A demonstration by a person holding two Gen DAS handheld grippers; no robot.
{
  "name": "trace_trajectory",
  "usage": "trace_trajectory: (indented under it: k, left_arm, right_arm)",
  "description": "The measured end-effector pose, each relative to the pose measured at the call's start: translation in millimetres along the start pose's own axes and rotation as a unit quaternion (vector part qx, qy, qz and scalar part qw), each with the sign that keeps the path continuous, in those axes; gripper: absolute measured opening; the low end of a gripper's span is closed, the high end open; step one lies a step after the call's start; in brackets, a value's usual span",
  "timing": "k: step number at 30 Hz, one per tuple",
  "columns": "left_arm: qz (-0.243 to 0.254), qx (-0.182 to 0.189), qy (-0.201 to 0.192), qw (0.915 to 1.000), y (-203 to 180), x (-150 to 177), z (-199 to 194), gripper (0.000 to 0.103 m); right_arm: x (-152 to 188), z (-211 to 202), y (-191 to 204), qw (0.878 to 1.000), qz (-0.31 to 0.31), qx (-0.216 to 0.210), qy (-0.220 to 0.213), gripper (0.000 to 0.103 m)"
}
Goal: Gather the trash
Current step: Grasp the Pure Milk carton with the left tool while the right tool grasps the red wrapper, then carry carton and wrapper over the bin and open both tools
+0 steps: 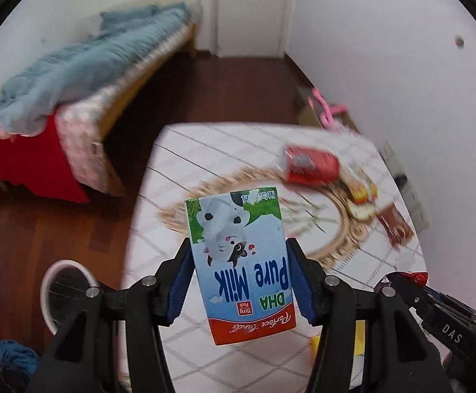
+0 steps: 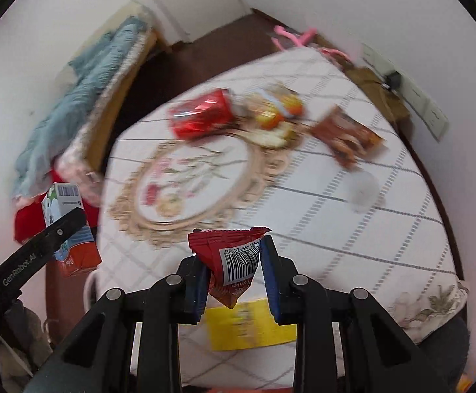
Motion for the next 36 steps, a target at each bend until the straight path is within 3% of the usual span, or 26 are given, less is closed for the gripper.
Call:
trace_trajectory:
  k: [4,9,13,17,22,25,32,36]
  left_arm:
    - [-0.031,-0.032,-0.034,0.9984,65,-2,-49,0.051]
    - [-0.073,-0.072,-0.049,0.9935,144,16,-90,0.051]
    - [-0.121,-0.109,-0.032,0.9862,221,53,-102,0.051]
    - [-0.178,-0.133,0.015,0.9749,296,105,-85,0.051]
    - [-0.238,-0.133,0.089,0.9581,362,168,-37,0.051]
    - [-0.264,-0.11,0.136,0.9485,384,202,0,0.051]
    - [-0.32,-0.059,0.199,0.9243,411,257,68,0.052]
    - [-0.34,-0.062,0.223,0.9117,424,278,84,0.056]
  right_arm:
    - [7,-10,54,0.999,-0.03,-0.042,0.003,0.031]
    - [36,-8,145,0.99,-0.085,-0.105,0.035,0.031]
    - [71,11,213,0.979,-0.132,-0.135,0.075,0.031]
    - [121,54,280,0.964,-0.182,-0.142,0.129,0.03]
    - [186,129,339,0.943,-0.232,-0.122,0.205,0.03]
    - [222,182,370,0.93,-0.26,-0.094,0.241,0.03]
    - [274,278,409,0.911,-0.307,-0.022,0.275,0.03]
    - [283,323,421,0.902,-0.326,0.008,0.283,0.031]
Point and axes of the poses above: each gripper's, at about its wrist camera, not at the fingertips, and z roughly the way its jaws point, y to its left, x to its underside, the point moved 5 cm from there along z, roughly the way its jaws point, and after that the axes turned 10 degrees about z, right-handed, at the moved point
